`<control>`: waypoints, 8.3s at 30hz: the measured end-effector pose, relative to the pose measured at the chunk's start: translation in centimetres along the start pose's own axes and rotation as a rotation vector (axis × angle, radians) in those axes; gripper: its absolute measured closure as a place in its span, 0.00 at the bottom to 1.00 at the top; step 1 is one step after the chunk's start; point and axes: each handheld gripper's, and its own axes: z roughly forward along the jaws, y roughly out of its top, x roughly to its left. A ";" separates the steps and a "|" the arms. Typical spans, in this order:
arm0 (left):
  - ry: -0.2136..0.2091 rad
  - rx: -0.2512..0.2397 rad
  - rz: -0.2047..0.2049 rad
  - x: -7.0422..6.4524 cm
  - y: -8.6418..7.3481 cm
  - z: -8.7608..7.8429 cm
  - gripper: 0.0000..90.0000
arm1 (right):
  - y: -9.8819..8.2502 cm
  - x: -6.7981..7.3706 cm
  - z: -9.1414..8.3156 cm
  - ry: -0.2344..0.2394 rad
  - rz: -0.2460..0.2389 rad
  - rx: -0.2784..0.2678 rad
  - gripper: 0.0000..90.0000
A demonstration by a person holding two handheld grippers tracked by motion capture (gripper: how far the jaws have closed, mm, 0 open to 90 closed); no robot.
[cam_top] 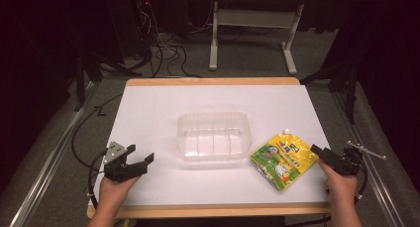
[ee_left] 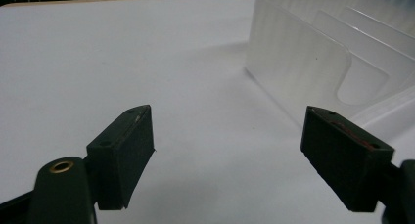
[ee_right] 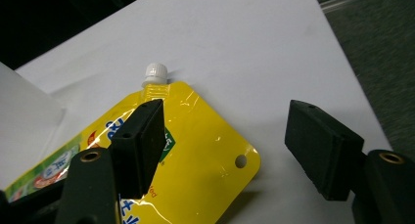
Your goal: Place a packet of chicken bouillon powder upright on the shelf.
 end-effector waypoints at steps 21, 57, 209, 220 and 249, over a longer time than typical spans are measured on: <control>-0.026 0.032 0.044 -0.5 0.3 0.6 0.25 | -0.6 1.9 -0.2 0.177 0.006 0.007 0.64; -0.032 0.010 0.049 -0.5 0.5 0.5 0.24 | 0.3 6.1 -2.6 0.172 -0.174 -0.083 1.00; -0.185 -0.032 0.110 -11.8 2.8 9.2 0.40 | 0.7 23.4 -0.1 0.198 -0.497 -0.357 1.00; -0.182 -0.013 0.121 -11.9 2.6 10.2 0.56 | 0.4 24.0 1.5 0.151 -0.507 -0.354 1.00; -0.131 -0.007 0.144 -12.2 2.5 10.4 0.76 | -1.1 23.6 3.3 0.137 -0.505 -0.371 1.00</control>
